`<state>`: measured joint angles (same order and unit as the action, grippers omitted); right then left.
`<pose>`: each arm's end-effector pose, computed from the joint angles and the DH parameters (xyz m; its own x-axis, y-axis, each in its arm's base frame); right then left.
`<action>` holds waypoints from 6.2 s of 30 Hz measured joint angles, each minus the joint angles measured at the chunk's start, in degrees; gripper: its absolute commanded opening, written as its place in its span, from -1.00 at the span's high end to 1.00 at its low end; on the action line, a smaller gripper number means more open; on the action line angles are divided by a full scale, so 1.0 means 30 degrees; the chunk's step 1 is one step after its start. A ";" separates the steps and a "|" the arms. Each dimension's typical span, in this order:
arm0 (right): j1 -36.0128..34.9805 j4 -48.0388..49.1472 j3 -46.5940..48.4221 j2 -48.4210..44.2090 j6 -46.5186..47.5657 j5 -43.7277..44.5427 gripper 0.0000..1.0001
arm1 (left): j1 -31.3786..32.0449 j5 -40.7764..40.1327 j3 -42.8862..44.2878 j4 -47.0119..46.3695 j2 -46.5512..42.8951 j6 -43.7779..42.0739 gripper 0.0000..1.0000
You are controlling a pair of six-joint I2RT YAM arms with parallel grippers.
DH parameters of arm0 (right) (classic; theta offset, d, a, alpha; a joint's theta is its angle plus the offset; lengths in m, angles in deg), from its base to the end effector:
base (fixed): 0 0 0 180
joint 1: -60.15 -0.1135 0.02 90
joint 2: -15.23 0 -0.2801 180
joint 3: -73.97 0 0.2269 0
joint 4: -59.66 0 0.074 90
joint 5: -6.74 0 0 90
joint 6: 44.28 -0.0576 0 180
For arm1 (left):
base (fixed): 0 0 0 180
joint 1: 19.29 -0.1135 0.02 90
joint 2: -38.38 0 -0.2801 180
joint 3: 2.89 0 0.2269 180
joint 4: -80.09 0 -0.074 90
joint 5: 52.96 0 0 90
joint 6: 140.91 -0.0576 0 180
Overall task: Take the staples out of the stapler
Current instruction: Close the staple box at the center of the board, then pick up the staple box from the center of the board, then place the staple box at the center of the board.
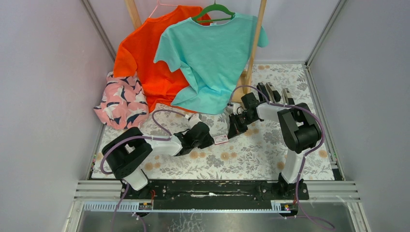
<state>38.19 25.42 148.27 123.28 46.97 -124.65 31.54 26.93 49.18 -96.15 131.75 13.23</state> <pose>0.3005 0.1622 0.1451 -0.8485 -0.3598 -0.3881 -0.5290 0.5954 0.6047 0.1969 -0.2256 0.1508 -0.8113 -0.4067 -0.4199 -0.1036 0.8070 -0.5814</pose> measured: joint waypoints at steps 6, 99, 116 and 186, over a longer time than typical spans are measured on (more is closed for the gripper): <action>0.0073 -0.0036 0.0036 0.0000 0.0015 0.0131 0.81 | -0.0029 0.0015 0.0219 0.0474 -0.0131 -0.0503 0.42; -0.3206 -0.7249 0.2601 -0.2827 2.7518 -0.0335 -0.74 | -0.0590 -0.0124 -1.1016 -0.5056 -1.8294 -0.8837 -1.00; -0.5042 -0.5056 0.2667 -0.0372 2.4990 0.3351 -0.35 | -0.0590 -0.1435 -1.1081 -0.2055 -2.0924 -0.8779 -1.00; 0.3636 -0.3774 -0.1421 -0.7672 0.6674 0.9493 1.00 | 0.2885 -0.4495 0.8648 0.4626 0.4000 -0.6186 0.60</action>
<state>49.10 14.10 144.00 100.26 66.99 -96.17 40.19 13.45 75.12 -82.27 143.75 -5.32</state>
